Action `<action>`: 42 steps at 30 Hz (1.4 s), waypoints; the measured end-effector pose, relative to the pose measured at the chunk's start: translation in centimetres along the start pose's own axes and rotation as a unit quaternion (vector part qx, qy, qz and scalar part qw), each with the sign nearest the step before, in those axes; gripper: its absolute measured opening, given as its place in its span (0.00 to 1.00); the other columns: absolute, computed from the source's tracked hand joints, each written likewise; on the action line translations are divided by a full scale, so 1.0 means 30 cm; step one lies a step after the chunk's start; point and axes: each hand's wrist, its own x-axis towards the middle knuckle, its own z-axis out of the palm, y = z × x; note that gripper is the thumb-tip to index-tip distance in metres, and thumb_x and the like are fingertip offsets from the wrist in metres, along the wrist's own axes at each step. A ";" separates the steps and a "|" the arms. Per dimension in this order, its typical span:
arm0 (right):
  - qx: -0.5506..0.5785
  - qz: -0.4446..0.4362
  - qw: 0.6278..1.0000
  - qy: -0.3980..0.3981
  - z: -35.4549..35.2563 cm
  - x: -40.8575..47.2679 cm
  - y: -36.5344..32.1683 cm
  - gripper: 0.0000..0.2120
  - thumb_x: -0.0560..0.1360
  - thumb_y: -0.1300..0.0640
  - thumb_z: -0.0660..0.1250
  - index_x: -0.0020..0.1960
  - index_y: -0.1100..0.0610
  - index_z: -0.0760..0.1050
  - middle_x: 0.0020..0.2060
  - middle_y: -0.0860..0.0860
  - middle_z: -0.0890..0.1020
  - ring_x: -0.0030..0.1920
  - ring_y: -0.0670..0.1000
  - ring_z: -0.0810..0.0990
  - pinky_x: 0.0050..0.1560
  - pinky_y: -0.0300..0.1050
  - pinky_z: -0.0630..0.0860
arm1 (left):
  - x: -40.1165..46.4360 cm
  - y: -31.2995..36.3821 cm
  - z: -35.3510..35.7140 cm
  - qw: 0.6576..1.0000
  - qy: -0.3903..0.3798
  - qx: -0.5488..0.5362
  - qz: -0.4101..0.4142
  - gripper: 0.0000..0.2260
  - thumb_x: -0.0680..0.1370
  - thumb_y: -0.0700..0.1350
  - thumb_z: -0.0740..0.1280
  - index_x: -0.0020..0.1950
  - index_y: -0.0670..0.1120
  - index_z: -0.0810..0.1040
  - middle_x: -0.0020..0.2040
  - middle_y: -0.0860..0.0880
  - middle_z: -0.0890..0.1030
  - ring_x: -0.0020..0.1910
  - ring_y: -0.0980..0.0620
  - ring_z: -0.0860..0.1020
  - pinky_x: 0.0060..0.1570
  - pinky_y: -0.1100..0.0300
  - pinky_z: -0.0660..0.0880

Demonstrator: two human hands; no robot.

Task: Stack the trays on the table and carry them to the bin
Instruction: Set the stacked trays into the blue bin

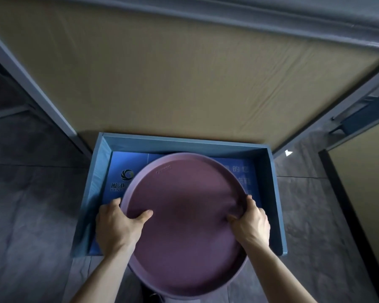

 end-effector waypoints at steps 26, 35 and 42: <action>-0.169 -0.039 0.985 -0.020 -0.017 0.037 -0.019 0.54 0.62 0.41 0.80 0.77 0.58 0.55 0.57 0.57 0.81 0.59 0.60 0.80 0.55 0.50 0.77 | -0.009 0.031 -0.002 0.999 0.014 0.046 0.004 0.39 0.57 0.63 0.81 0.58 0.41 0.77 0.54 0.39 0.79 0.54 0.37 0.78 0.43 0.47 0.74; -0.137 -0.035 0.989 -0.031 -0.003 0.025 0.003 0.55 0.64 0.40 0.78 0.79 0.54 0.49 0.61 0.59 0.76 0.62 0.63 0.77 0.57 0.53 0.76 | -0.011 0.016 0.009 0.999 0.002 0.035 -0.007 0.39 0.59 0.64 0.80 0.62 0.43 0.75 0.57 0.39 0.77 0.58 0.37 0.76 0.40 0.47 0.73; -0.108 -0.037 0.992 -0.047 -0.001 0.022 0.015 0.54 0.67 0.42 0.77 0.80 0.53 0.46 0.64 0.60 0.72 0.63 0.63 0.75 0.60 0.53 0.74 | -0.017 0.010 0.031 0.998 -0.054 -0.008 -0.027 0.42 0.67 0.60 0.77 0.73 0.44 0.63 0.67 0.35 0.72 0.66 0.34 0.72 0.56 0.41 0.73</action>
